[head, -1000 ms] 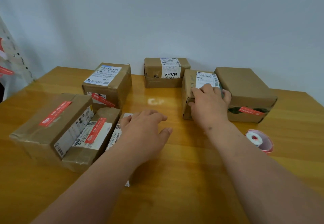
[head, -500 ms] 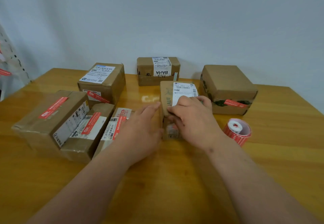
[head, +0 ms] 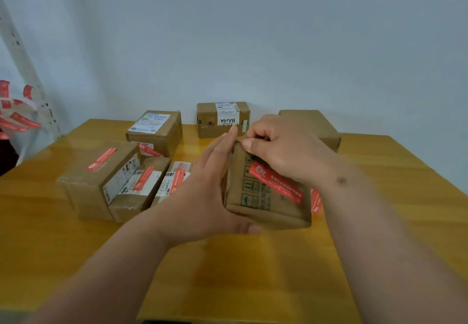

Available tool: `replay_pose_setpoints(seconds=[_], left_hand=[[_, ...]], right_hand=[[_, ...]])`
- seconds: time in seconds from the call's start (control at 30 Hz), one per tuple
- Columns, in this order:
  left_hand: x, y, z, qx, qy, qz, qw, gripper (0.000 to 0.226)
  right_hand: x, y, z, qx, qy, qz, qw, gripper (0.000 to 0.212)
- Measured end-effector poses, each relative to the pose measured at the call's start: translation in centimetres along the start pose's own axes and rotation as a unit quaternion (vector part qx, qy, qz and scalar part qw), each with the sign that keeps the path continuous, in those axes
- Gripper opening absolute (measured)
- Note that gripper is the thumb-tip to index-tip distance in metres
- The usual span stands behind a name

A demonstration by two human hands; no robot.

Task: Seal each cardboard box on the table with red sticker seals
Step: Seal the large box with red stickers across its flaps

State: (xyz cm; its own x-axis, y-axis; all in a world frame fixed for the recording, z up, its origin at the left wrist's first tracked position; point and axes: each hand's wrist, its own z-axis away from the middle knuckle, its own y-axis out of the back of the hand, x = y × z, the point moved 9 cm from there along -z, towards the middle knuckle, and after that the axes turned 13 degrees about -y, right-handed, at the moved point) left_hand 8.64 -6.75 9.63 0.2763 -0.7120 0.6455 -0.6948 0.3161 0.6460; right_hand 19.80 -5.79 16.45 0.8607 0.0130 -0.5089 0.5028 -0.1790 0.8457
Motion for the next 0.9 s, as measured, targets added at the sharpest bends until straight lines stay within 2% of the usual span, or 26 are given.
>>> replay_pose_setpoints(seconds=[0.17,0.3,0.4,0.6,0.7,0.8,0.9], left_hand=[[0.4,1.0,0.6,0.038,-0.007,-0.007,0.999,0.130],[-1.4,1.3,1.3,0.044,0.053,0.067,0.995,0.124],[-2.1,1.3,1.7,0.029,0.075,0.115,0.990,0.116],[-2.1,1.7,1.3,0.056,0.060,0.119,0.989,0.093],[-1.7,2.1,1.1,0.078,0.036,0.066,0.994,0.075],[-1.4,2.6,0.7,0.095,0.016,-0.022,0.995,0.066],[-1.6,3.7,0.4,0.136,0.009,-0.100,0.986,0.055]], right_hand=[[-0.2,-0.3,0.3,-0.026,-0.024,-0.039,0.999,0.018],[2.0,0.4,0.6,0.001,-0.068,-0.089,0.994,0.018],[3.7,-0.8,1.0,-0.037,-0.096,-0.125,0.987,0.020],[5.4,-1.7,1.0,-0.031,-0.128,-0.138,0.982,0.021],[5.6,-1.5,0.9,-0.020,-0.135,-0.114,0.984,0.018],[5.6,-1.1,0.8,0.005,-0.137,-0.065,0.988,0.013],[5.9,-0.5,0.9,0.029,-0.154,-0.017,0.988,0.020]])
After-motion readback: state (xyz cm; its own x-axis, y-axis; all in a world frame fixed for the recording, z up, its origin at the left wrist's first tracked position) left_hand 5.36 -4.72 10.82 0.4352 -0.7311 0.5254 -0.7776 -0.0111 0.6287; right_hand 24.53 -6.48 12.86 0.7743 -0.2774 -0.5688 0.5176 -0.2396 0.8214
